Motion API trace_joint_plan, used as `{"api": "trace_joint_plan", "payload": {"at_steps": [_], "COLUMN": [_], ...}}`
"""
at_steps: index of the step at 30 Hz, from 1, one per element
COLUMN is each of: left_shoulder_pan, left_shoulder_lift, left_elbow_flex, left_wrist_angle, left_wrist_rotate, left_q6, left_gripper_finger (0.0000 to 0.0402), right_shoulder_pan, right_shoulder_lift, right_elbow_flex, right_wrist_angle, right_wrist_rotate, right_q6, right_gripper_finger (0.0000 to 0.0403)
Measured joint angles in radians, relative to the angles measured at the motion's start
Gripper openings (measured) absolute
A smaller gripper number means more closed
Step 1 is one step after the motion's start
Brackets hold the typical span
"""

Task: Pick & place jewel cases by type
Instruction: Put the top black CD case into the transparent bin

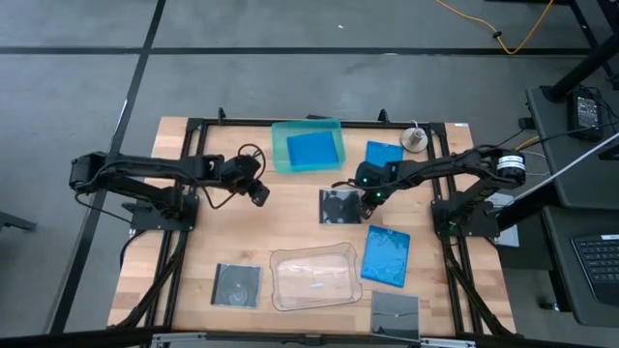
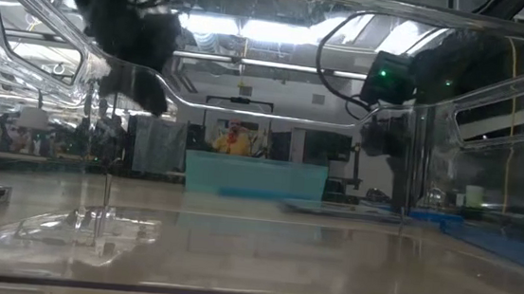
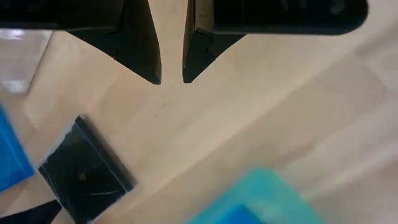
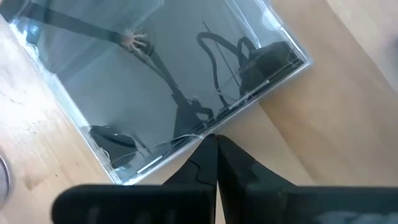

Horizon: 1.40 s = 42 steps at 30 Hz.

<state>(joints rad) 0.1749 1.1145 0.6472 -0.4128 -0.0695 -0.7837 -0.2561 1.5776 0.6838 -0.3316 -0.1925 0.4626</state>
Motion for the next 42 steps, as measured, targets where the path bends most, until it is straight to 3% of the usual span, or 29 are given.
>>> {"api": "trace_joint_plan", "payload": {"at_steps": [8,16,29,35,42], "left_shoulder_pan": [0.0,0.0,-0.008,-0.056,-0.137], "left_shoulder_lift": [0.0,0.0,0.081,0.155,0.223], "left_elbow_flex": [-0.195,-0.323,-0.332,-0.332,-0.332], "left_wrist_angle": [0.292,0.637,0.685,0.708,0.716], "left_wrist_rotate": [0.11,0.08,0.055,0.061,0.037], "left_q6": [-0.187,-0.341,-0.422,-0.517,-0.614], "left_gripper_finger": [0.0062,0.0095,0.0181,0.0191,0.019], "right_shoulder_pan": [-0.016,-0.016,-0.011,0.013,0.021], "right_shoulder_lift": [0.035,0.135,0.32,0.377,0.381], "right_elbow_flex": [0.0,0.027,0.279,0.383,0.401], "right_wrist_angle": [0.114,0.29,0.26,0.19,0.177], "right_wrist_rotate": [-0.007,-0.053,-0.088,-0.099,-0.102], "right_q6": [0.001,0.038,-0.072,-0.128,-0.156], "right_gripper_finger": [0.0005,0.0005,0.0005,0.0005,0.0005]}}
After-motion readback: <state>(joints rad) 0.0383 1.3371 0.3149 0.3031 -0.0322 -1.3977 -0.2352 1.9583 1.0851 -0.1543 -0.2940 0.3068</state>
